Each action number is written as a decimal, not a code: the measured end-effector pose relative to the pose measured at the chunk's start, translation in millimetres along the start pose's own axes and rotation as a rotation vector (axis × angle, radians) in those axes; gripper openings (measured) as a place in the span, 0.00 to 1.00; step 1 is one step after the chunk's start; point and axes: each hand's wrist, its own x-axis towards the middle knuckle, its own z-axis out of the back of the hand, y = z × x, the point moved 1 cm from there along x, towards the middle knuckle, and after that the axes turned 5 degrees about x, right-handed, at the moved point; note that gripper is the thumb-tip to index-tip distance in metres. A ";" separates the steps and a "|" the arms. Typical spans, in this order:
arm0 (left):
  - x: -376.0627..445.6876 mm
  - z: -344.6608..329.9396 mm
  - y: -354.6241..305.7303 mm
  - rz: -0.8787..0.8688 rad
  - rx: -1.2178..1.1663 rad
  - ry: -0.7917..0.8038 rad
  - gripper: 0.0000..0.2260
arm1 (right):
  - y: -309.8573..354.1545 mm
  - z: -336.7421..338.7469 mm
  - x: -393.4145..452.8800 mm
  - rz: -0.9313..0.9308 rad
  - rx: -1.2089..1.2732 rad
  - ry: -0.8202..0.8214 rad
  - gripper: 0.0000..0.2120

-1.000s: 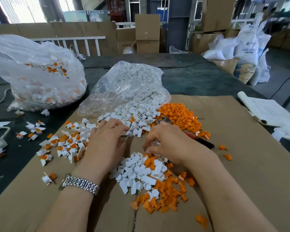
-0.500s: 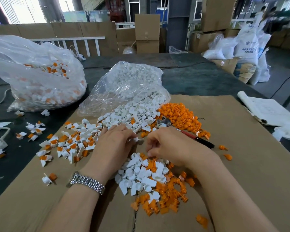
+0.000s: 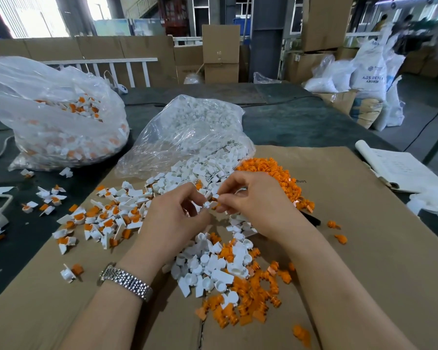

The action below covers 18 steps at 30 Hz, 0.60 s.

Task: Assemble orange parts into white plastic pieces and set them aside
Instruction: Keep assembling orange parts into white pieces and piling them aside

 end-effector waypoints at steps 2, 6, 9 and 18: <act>0.8 2.0 -1.2 0.051 -0.149 0.035 0.06 | 1.5 0.6 -1.5 0.010 0.055 0.016 0.04; -2.0 6.3 -4.7 0.106 -0.299 0.145 0.09 | 2.8 1.5 -1.6 0.049 0.096 -0.017 0.03; -3.3 7.5 -9.1 0.234 -0.529 0.166 0.04 | 3.5 2.5 -1.5 0.100 0.065 -0.070 0.02; -1.6 10.2 -9.4 0.332 -0.888 0.189 0.07 | 3.0 -3.4 -2.2 0.129 0.100 -0.067 0.02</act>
